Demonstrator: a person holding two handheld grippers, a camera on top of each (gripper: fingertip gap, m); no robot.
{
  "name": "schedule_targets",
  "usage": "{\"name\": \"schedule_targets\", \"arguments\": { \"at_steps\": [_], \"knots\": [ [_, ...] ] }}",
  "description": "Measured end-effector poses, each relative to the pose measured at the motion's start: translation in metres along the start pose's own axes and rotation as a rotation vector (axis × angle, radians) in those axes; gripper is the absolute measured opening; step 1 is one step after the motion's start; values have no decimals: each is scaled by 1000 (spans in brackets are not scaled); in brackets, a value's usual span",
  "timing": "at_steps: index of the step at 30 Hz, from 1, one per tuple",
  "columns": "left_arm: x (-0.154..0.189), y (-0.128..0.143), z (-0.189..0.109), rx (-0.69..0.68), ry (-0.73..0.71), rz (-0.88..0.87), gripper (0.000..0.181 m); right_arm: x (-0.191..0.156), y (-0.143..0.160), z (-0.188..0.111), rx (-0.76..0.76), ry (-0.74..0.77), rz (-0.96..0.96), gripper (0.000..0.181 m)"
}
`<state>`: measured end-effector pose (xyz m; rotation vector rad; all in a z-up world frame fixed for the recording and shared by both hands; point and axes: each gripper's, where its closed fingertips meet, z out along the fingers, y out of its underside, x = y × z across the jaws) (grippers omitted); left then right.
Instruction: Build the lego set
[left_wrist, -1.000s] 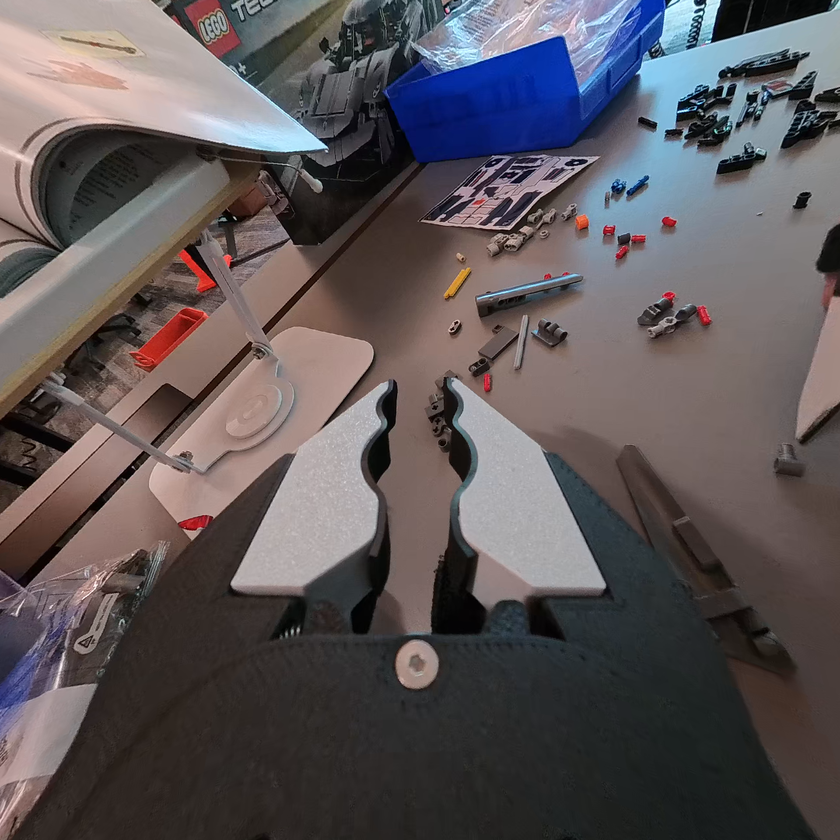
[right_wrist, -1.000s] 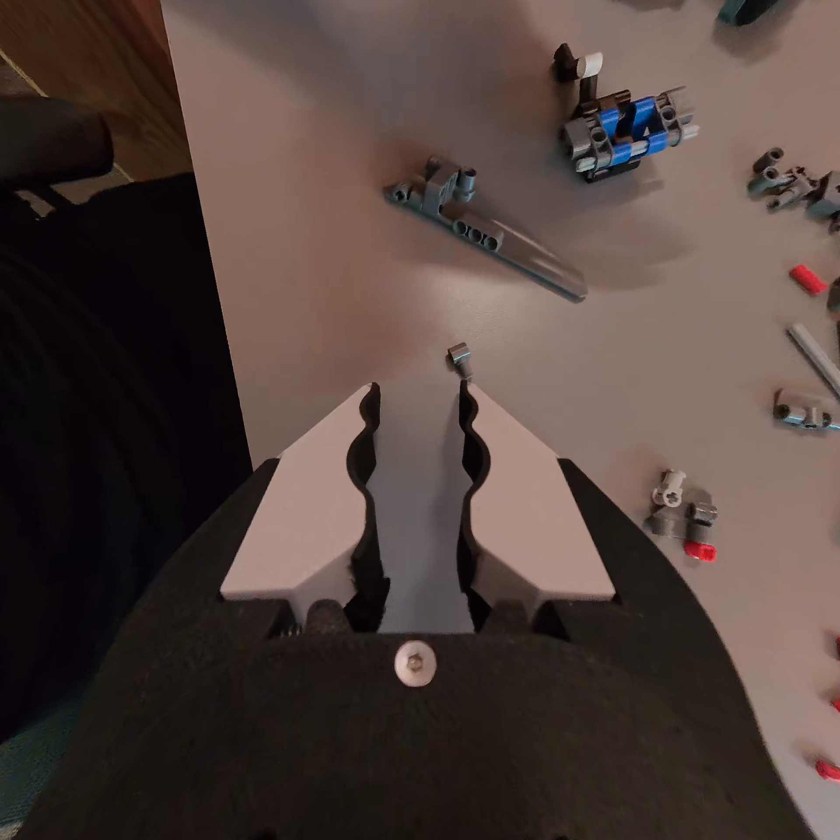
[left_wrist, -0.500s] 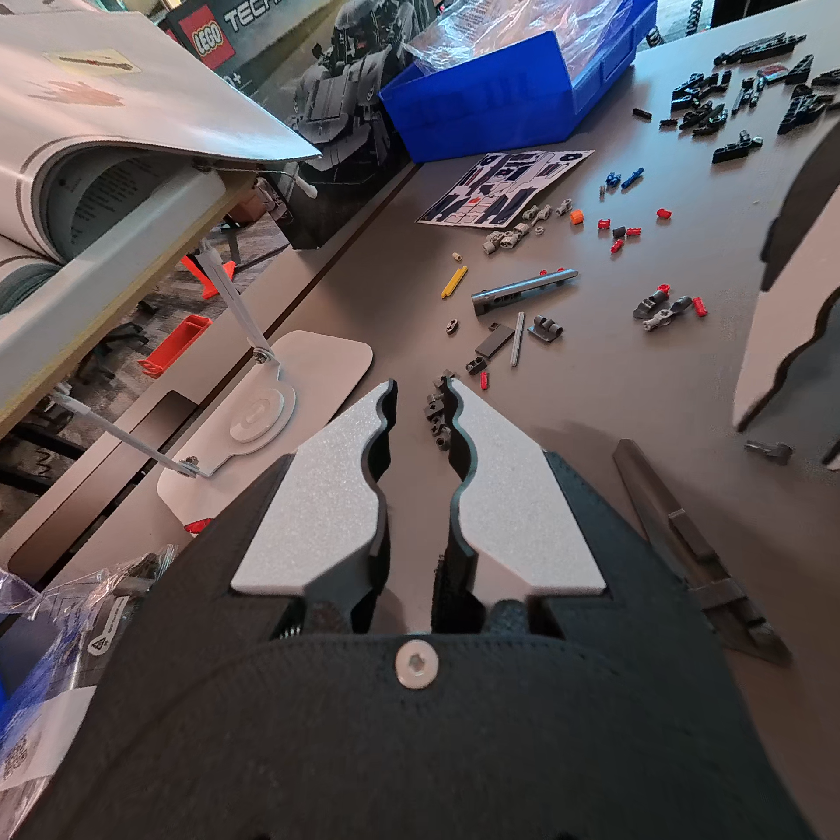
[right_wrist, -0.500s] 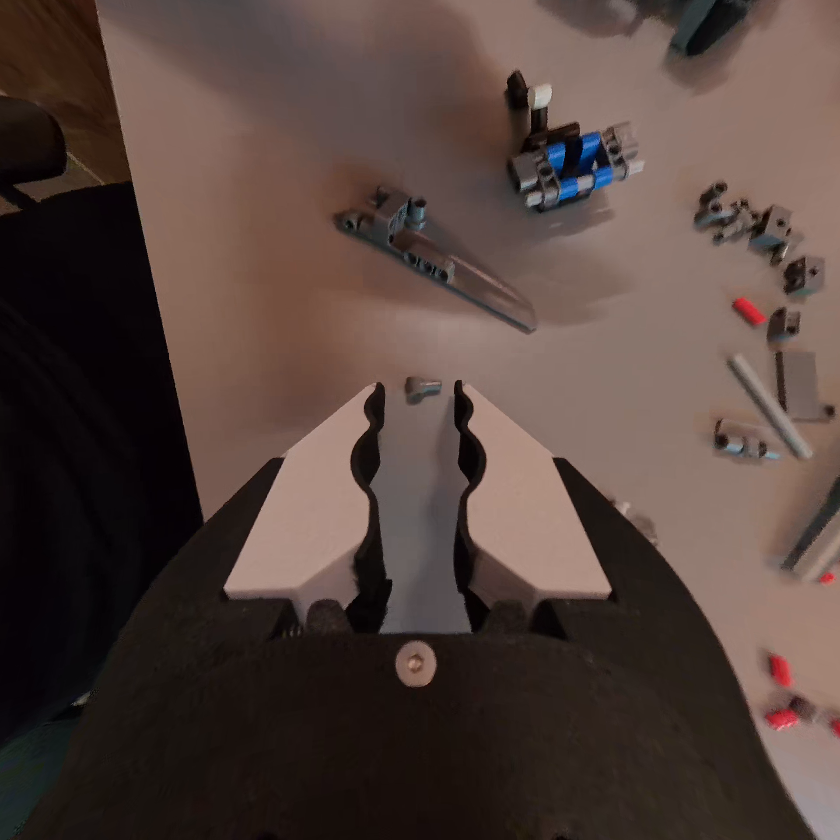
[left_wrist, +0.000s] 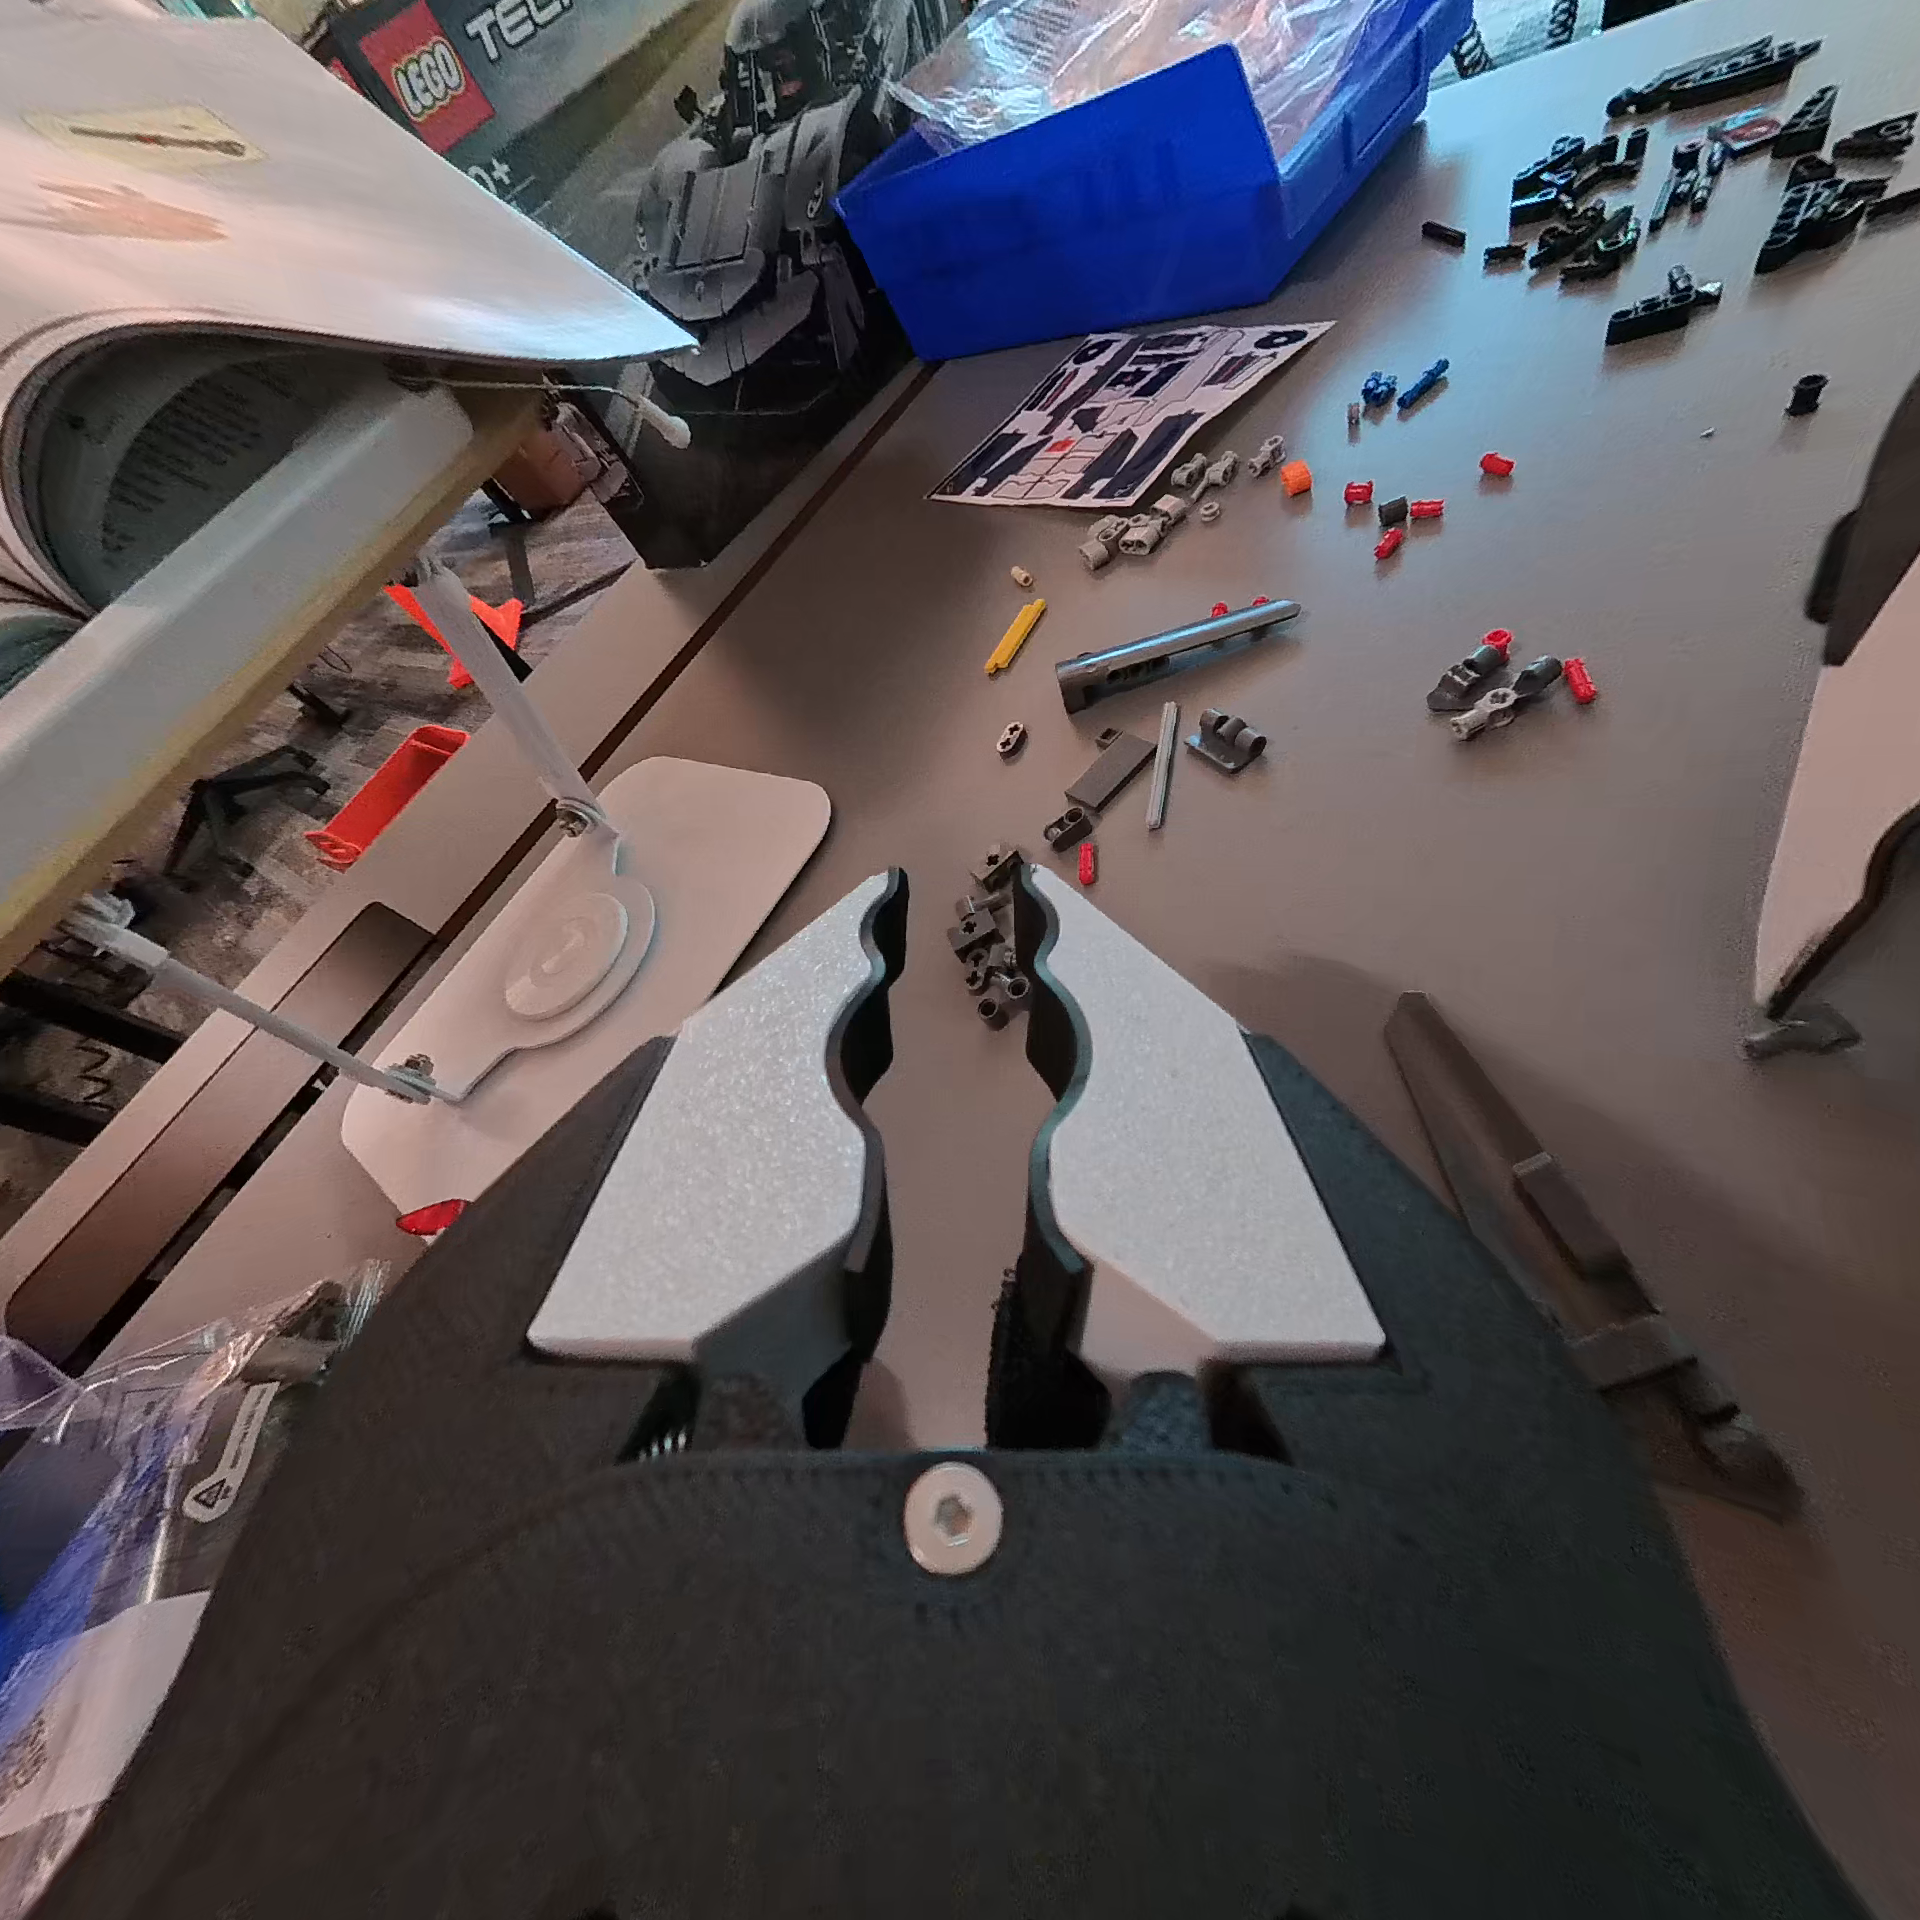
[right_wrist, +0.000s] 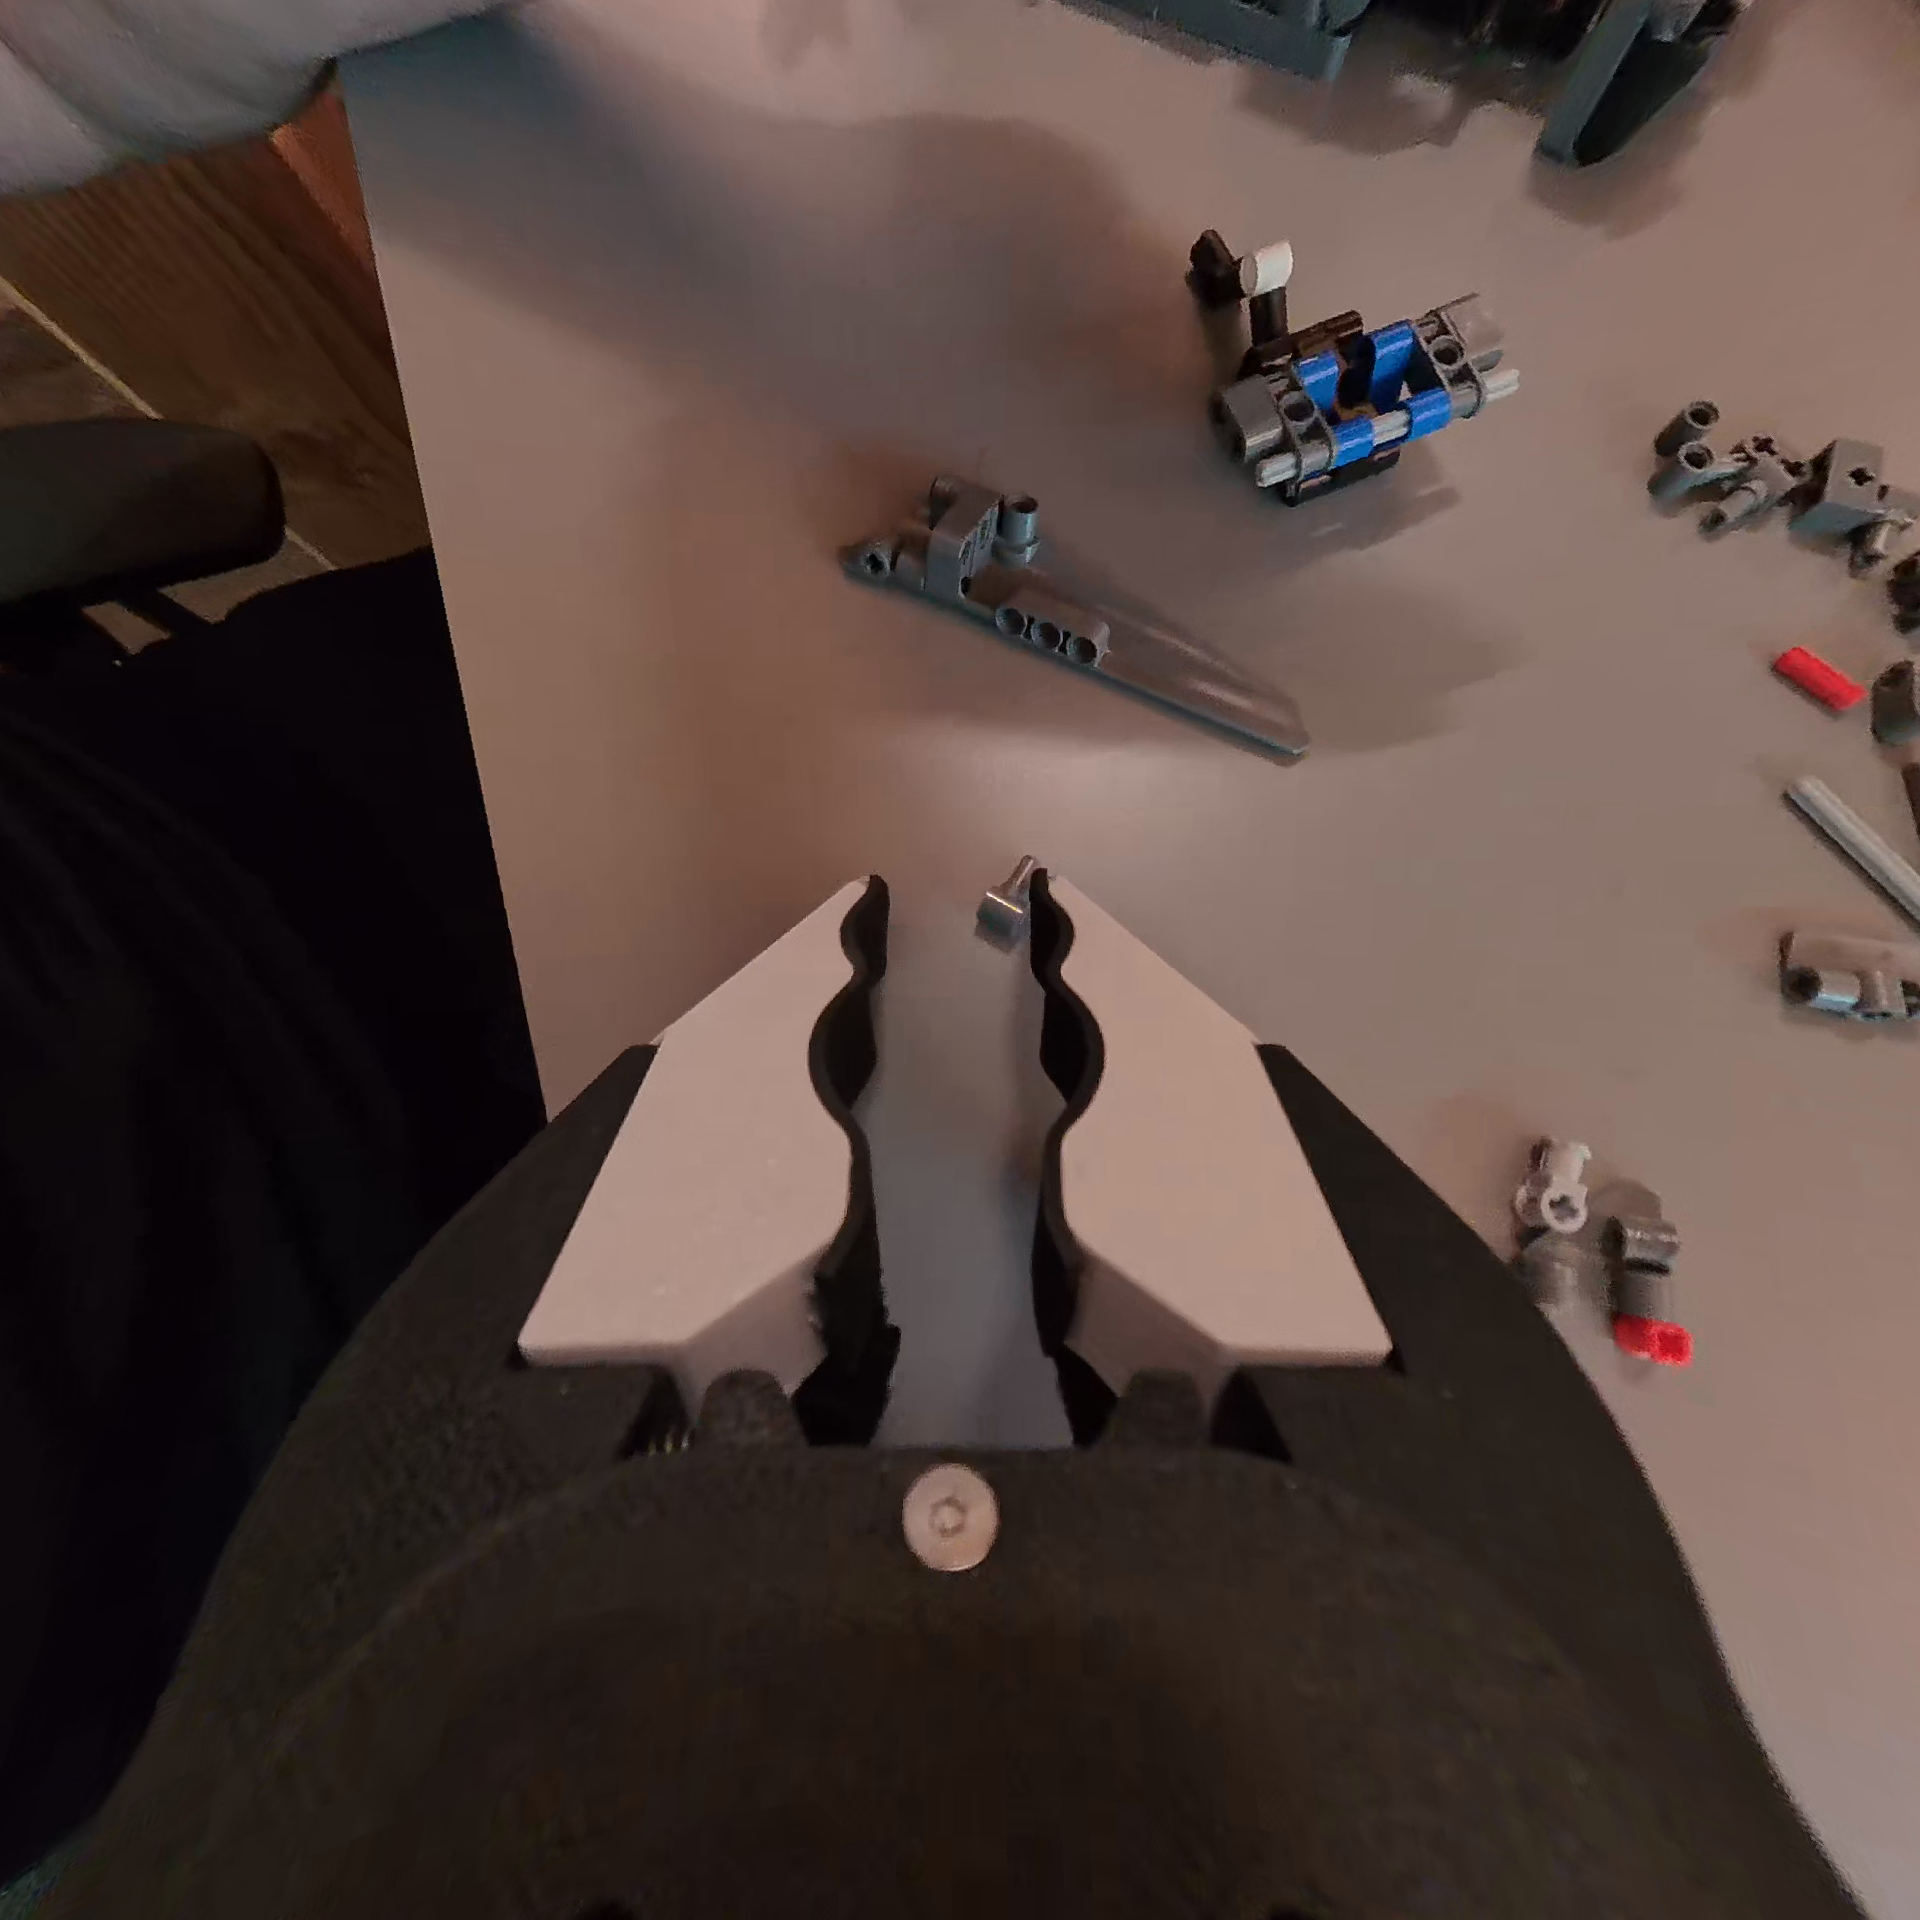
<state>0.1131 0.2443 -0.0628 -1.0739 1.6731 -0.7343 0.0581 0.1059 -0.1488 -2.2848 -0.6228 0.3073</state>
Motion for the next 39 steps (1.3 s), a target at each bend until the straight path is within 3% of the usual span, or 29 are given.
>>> {"name": "schedule_targets", "arguments": {
  "at_steps": [4, 7, 11, 19, 23, 28, 34, 39],
  "knots": [
    [5, -1, 1, -5, 4, 26, 18, 8, 5, 1, 0, 100, 32, 16],
    [7, 1, 2, -14, 3, 35, 17, 10, 5, 2, 12, 132, 49, 19],
    [5, 1, 2, -11, 2, 27, 17, 9, 4, 2, 25, 144, 53, 7],
    [9, 1, 0, -19, 10, 60, 18, 8, 4, 2, 35, 130, 45, 6],
    [19, 5, -12, -71, 65, 59, 20, 10, 6, 0, 20, 139, 50, 19],
    [46, 5, -44, -126, 124, 44, 21, 8, 7, -2, 39, 142, 83, 14],
    [72, 45, -66, -307, 94, 18, 26, 7, 6, 0, 36, 178, 84, 15],
    [87, 61, -73, -356, 119, -44, 30, 9, 5, 1, 33, 200, 80, 7]
  ]
}}
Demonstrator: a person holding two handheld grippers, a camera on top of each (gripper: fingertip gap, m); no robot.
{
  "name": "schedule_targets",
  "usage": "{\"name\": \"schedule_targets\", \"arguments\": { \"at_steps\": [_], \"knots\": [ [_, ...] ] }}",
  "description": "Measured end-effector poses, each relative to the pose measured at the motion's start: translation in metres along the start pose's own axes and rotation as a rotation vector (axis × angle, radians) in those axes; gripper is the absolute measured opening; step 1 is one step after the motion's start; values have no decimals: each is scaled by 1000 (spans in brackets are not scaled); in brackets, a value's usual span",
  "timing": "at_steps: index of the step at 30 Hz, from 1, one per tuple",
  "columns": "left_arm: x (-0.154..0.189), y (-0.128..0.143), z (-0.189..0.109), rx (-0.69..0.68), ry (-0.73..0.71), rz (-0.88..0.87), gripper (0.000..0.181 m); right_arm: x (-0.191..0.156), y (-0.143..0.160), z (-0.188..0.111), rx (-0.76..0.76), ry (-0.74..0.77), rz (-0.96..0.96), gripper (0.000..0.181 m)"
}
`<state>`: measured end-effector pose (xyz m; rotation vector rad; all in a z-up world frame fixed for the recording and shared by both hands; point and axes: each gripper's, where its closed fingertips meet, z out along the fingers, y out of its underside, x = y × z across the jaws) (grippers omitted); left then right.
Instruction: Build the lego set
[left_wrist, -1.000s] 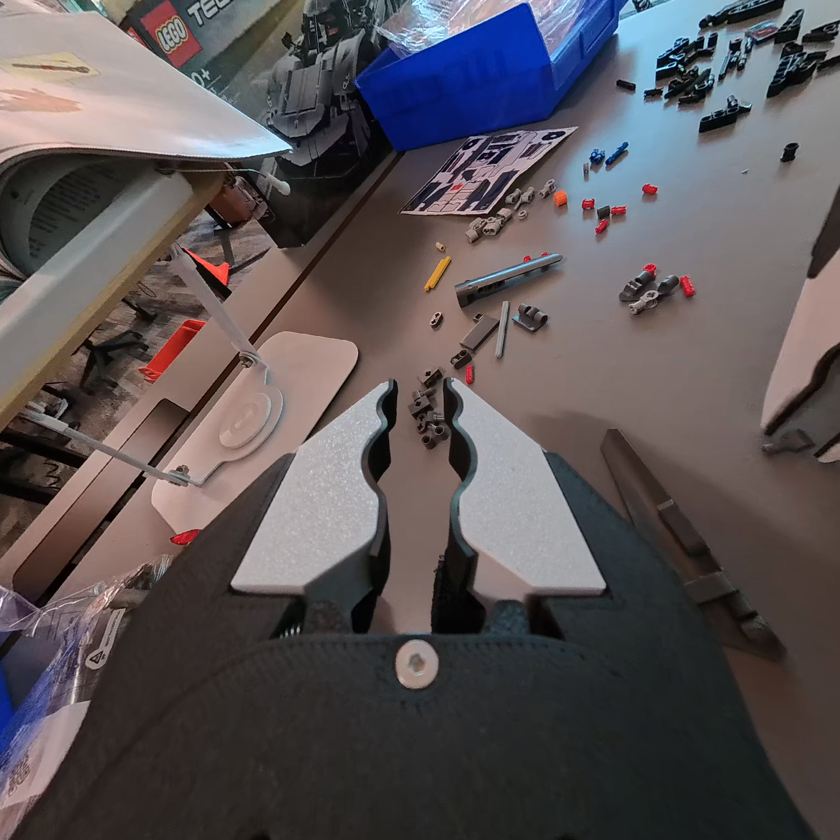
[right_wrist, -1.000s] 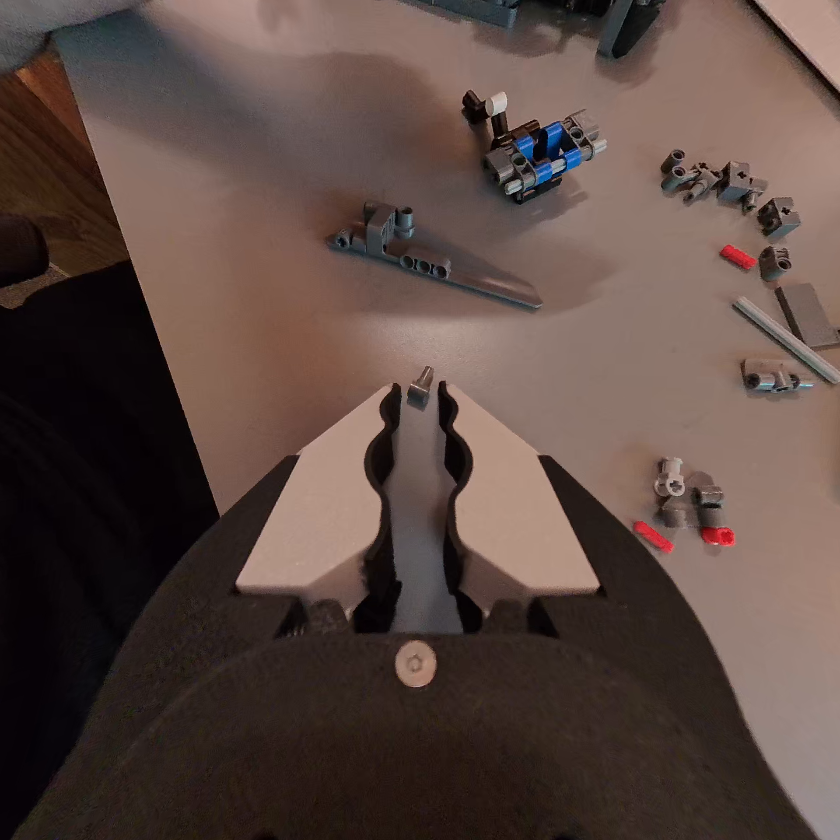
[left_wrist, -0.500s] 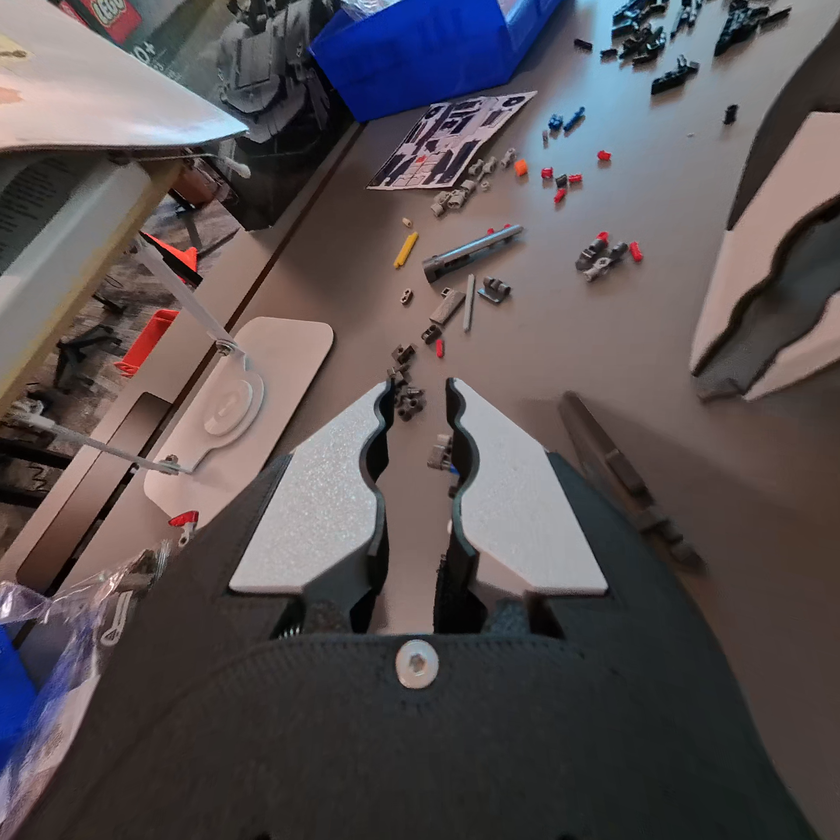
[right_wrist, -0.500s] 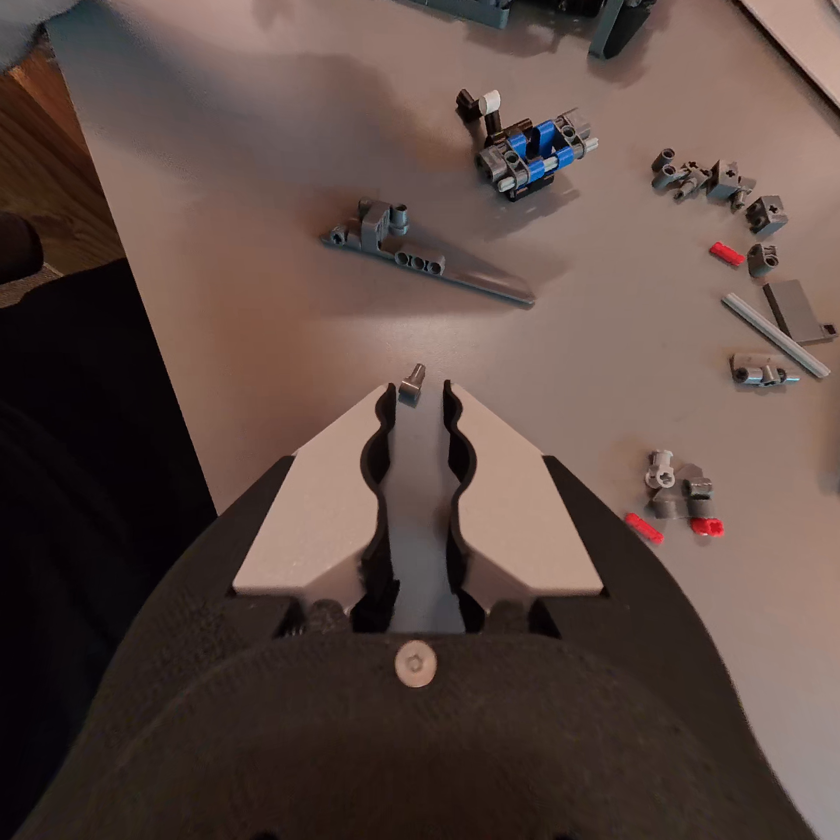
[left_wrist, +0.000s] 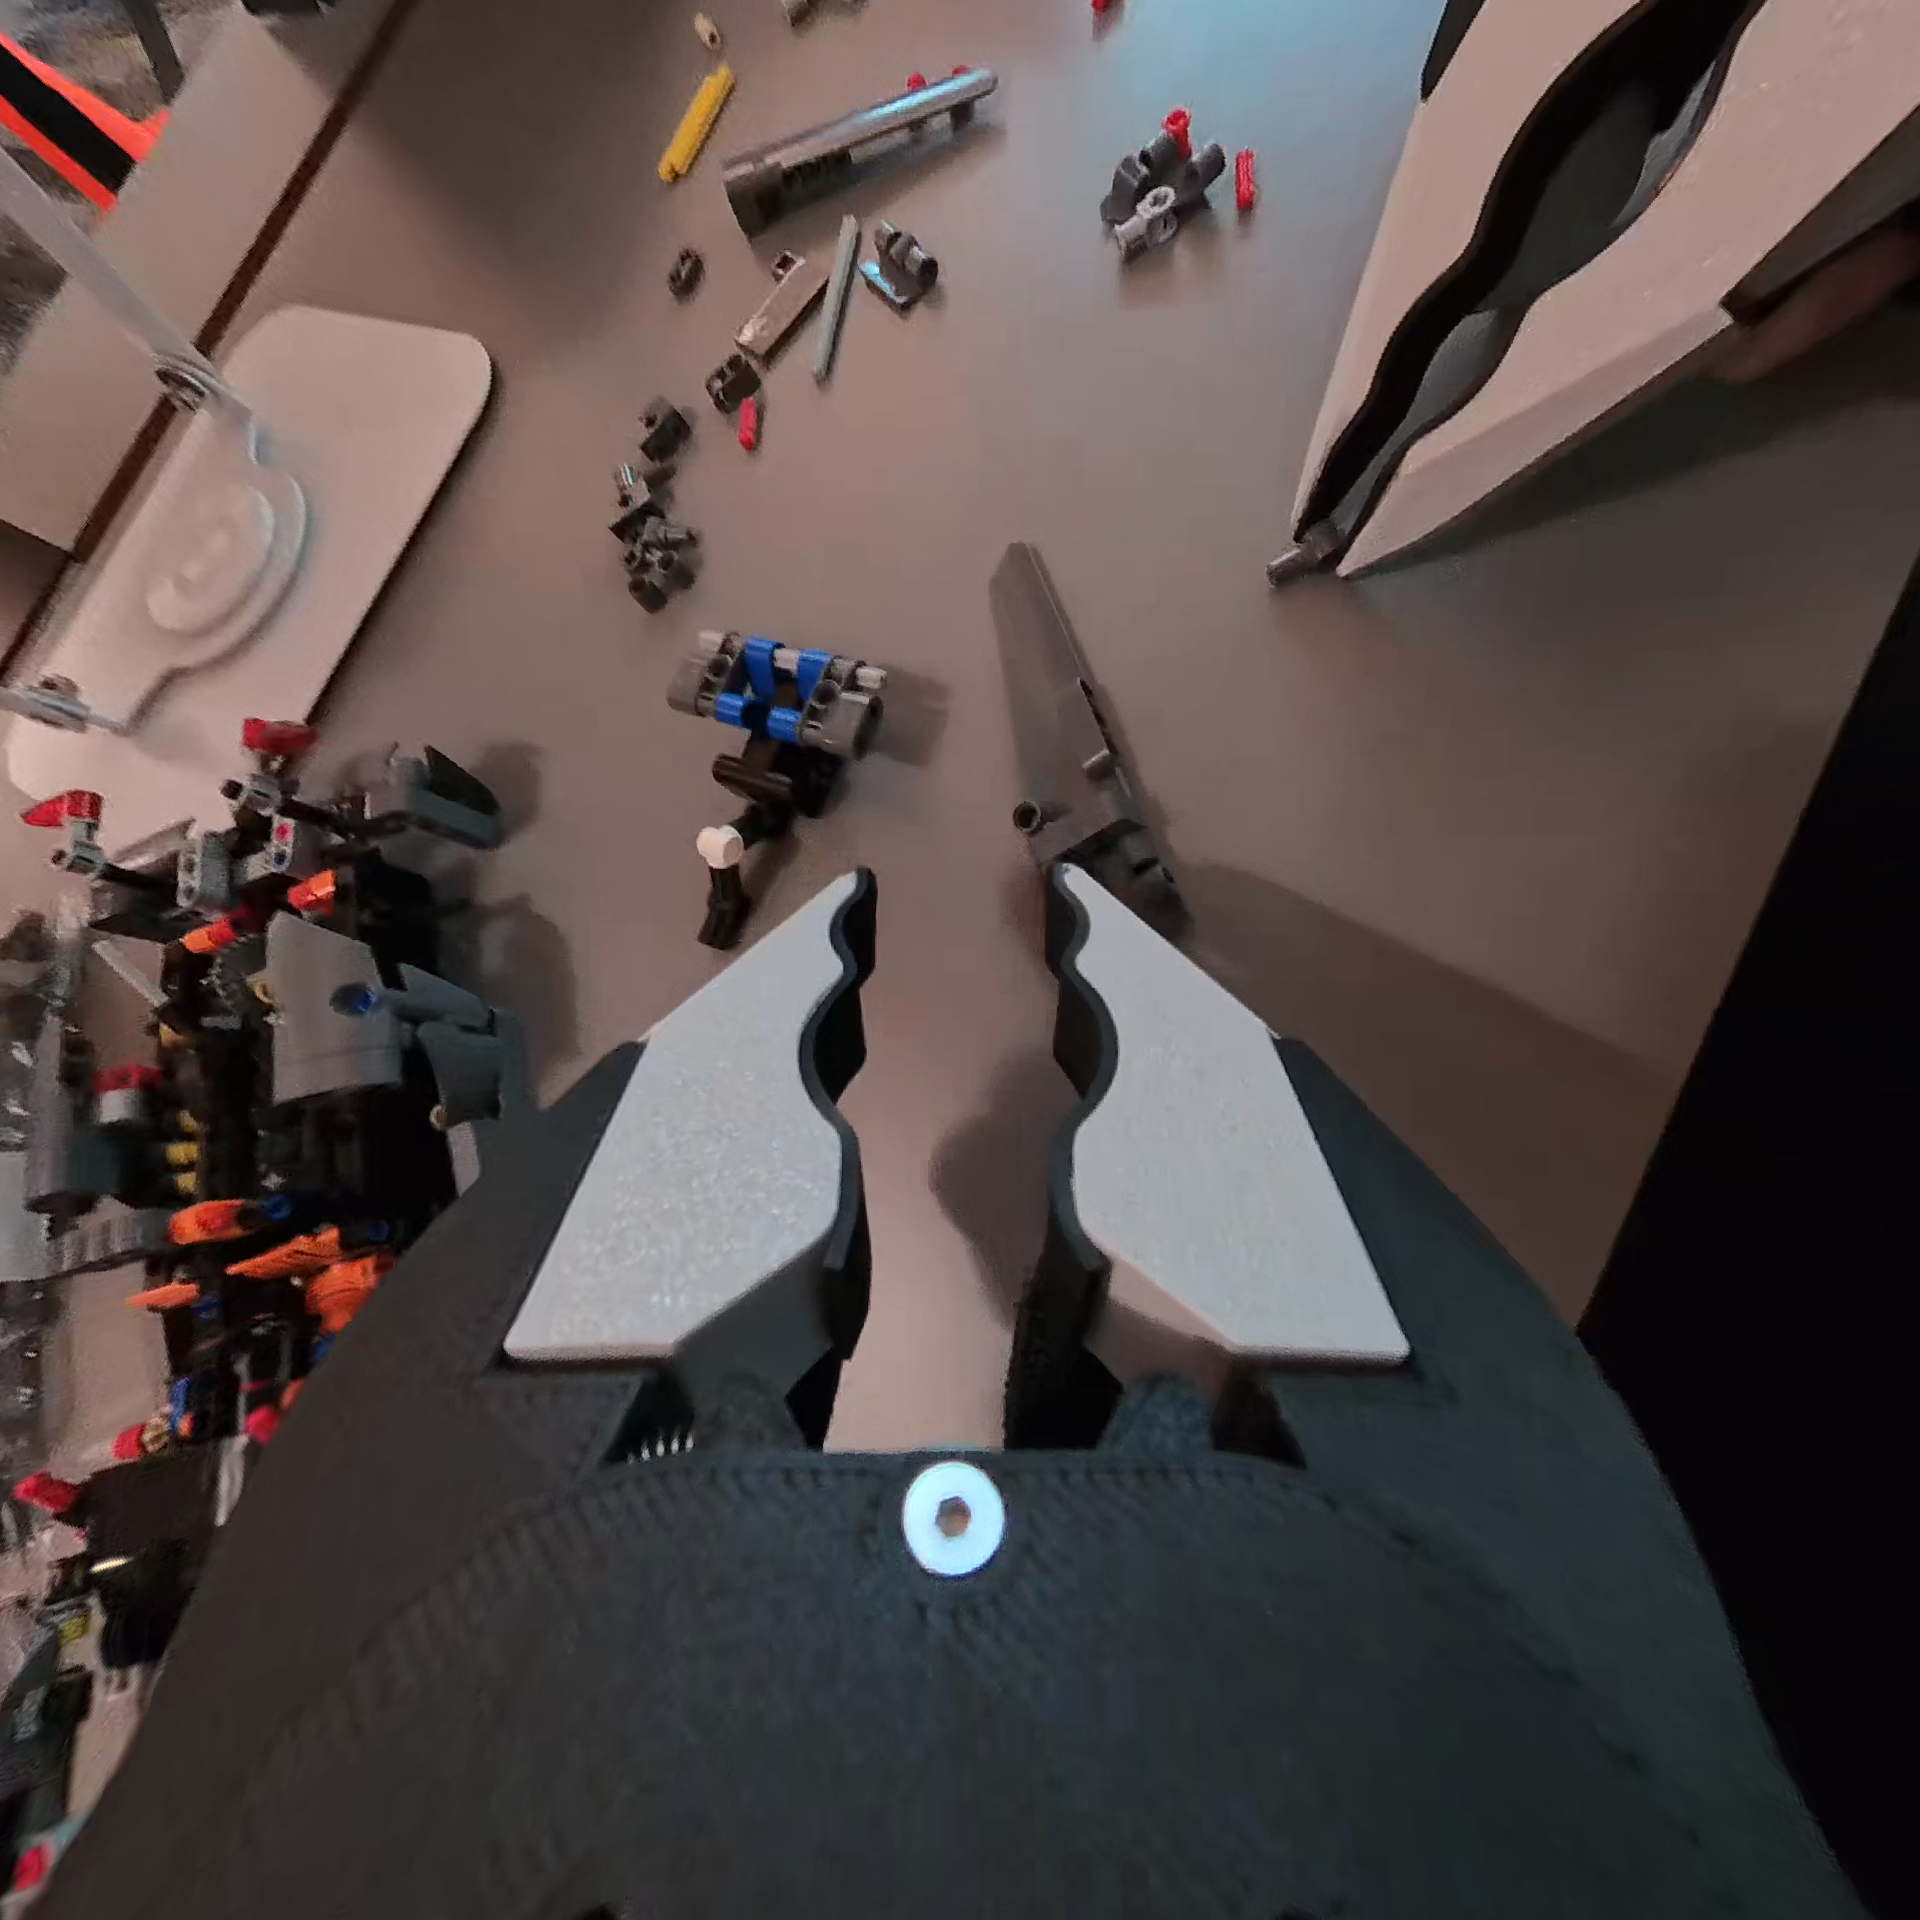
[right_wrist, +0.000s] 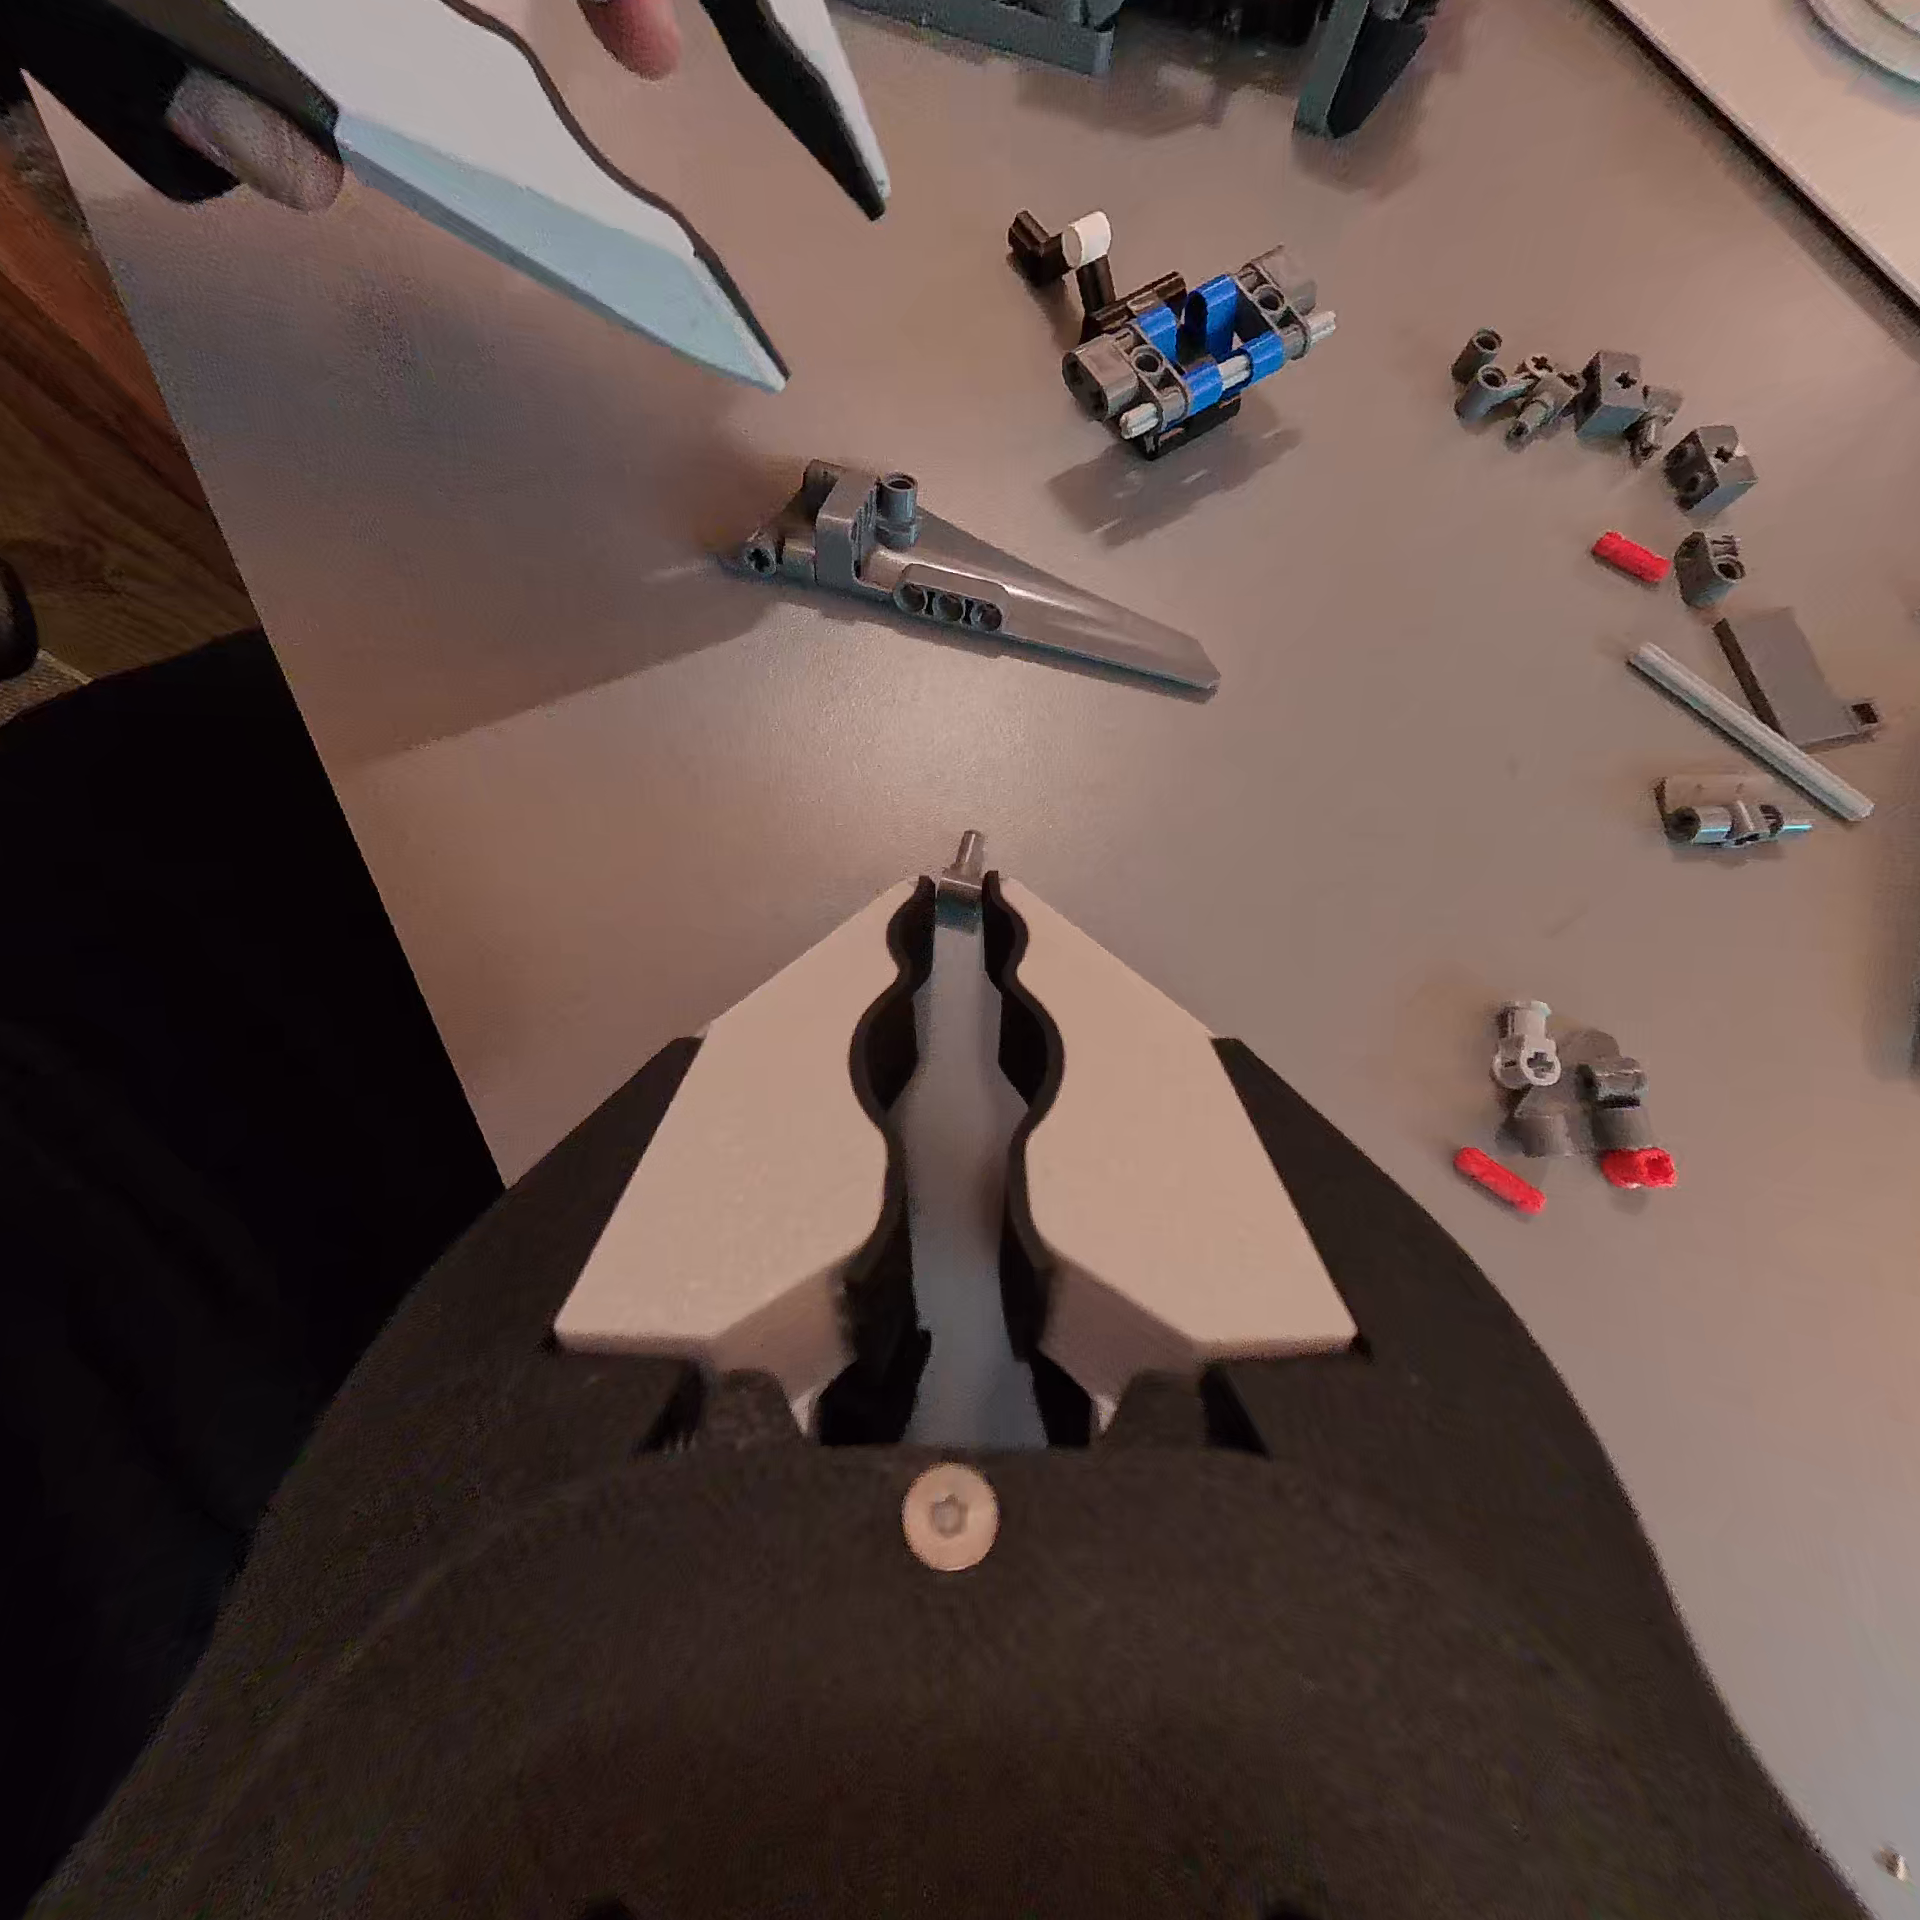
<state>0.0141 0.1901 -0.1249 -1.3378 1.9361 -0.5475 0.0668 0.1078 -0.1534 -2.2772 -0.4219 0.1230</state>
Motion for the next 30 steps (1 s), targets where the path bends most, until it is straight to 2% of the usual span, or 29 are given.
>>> {"name": "schedule_targets", "arguments": {
  "at_steps": [5, 10, 15, 18, 21, 27, 30],
  "knots": [
    [8, 7, 5, -29, 56, -21, 33, -2, 0, 0, 1, -10, -19, 5],
    [15, 4, 10, 11, 156, -1, 38, -3, -2, 1, 5, -32, -39, 5],
    [25, 0, 18, 17, 204, 55, 32, -4, -8, 6, 12, -54, -51, 5],
    [31, -4, 21, 14, 205, 58, 23, -6, -11, 8, 15, -67, -63, 5],
    [35, -8, 20, 22, 205, 93, 22, -6, -12, 9, 20, -81, -70, 5],
    [26, -4, 26, 18, 192, 63, 31, -2, -14, 8, 24, -95, -68, 5],
    [27, -9, 27, 43, 186, 98, 29, -4, -16, 10, 26, -103, -72, 5]
  ]
}}
